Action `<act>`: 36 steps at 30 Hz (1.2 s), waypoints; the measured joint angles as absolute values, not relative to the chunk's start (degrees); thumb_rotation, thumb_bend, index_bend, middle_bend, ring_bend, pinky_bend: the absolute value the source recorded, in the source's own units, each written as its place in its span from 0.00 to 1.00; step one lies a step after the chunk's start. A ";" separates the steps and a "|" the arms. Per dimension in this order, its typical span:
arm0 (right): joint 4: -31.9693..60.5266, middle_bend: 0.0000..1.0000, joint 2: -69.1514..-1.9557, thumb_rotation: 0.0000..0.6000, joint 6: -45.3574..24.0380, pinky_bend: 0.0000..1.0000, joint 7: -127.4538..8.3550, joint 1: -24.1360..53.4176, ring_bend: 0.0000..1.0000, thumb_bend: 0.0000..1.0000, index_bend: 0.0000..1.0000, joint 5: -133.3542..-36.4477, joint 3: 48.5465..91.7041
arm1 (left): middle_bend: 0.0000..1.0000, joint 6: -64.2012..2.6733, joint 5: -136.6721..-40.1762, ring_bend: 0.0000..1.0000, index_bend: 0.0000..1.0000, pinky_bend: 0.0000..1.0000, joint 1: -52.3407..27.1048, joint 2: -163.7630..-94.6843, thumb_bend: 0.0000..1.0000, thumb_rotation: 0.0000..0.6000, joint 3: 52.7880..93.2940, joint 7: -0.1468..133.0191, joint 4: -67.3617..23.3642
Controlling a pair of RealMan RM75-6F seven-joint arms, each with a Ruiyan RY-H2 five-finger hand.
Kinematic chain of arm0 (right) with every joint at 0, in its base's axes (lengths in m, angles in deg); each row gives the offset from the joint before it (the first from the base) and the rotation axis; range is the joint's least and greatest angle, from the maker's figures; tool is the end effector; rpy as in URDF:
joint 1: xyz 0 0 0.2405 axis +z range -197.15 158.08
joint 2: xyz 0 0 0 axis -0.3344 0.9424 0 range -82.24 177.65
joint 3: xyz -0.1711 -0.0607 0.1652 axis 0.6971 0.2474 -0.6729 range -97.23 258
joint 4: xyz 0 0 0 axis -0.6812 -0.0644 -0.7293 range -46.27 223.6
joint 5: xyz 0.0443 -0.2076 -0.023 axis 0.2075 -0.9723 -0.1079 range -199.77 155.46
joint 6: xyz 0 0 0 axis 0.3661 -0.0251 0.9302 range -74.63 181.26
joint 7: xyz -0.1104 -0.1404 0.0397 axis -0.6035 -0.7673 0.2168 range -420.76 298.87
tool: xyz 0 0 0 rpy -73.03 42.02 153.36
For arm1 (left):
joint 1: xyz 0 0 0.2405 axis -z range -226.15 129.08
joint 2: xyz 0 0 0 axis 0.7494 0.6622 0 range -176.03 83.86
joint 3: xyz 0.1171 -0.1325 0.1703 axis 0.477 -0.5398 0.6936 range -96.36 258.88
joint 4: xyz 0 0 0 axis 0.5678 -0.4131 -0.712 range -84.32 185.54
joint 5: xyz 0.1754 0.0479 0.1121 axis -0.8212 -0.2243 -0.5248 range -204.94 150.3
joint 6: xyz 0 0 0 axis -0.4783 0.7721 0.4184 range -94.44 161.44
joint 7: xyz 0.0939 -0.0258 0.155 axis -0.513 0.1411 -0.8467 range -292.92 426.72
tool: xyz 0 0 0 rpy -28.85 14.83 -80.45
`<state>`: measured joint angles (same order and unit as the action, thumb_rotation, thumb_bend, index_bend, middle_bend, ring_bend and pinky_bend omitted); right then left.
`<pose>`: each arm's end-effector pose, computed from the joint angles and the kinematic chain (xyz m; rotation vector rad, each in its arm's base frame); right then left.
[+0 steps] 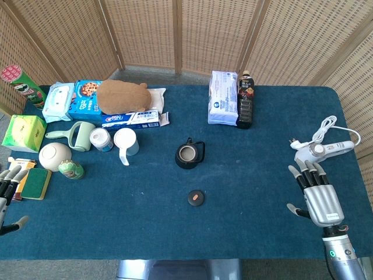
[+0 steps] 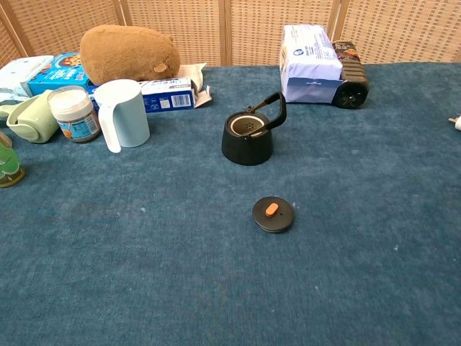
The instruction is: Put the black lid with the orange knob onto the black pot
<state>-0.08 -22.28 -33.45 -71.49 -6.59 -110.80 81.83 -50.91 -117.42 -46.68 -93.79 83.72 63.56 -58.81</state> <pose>-0.2697 -0.2435 0.1132 1.5691 -0.7001 0.8992 -0.2707 0.1815 0.1867 -1.4796 -0.9514 -0.7977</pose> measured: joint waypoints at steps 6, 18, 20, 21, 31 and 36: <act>-0.10 0.07 -22.12 0.86 -32.16 0.01 -70.02 -4.87 0.07 0.02 0.12 -113.53 80.80 | 0.00 -50.73 -116.99 0.00 0.00 0.11 -46.64 -93.85 0.17 1.00 83.65 63.27 -58.89; -3.72 0.07 -23.78 0.87 -16.77 0.02 -66.79 9.45 0.08 0.09 0.22 -119.18 77.05 | 0.00 -49.69 -115.51 0.00 0.00 0.11 -46.18 -94.06 0.17 1.00 83.27 62.63 -59.09; -3.85 0.07 -25.22 0.87 -14.37 0.02 -66.50 11.37 0.07 0.11 0.24 -119.49 76.63 | 0.00 -49.61 -115.12 0.00 0.00 0.11 -46.10 -94.00 0.17 1.00 83.10 62.83 -59.07; -3.87 0.07 -26.33 0.87 -12.90 0.02 -66.48 12.56 0.07 0.13 0.24 -119.65 76.41 | 0.00 -49.55 -114.92 0.00 0.00 0.11 -46.06 -93.97 0.17 1.00 83.03 62.93 -59.05; -1.97 0.05 -35.97 0.87 -3.45 0.02 -68.08 20.42 0.06 0.21 0.29 -118.20 74.65 | 0.00 -48.36 -113.60 0.00 0.00 0.11 -45.45 -93.59 0.17 1.00 82.62 64.17 -58.90; 1.23 0.05 -39.15 0.87 -0.69 0.04 -70.16 23.11 0.06 0.24 0.30 -117.29 74.10 | 0.00 -48.05 -113.65 0.00 0.00 0.11 -45.37 -93.44 0.17 1.00 82.77 64.41 -58.85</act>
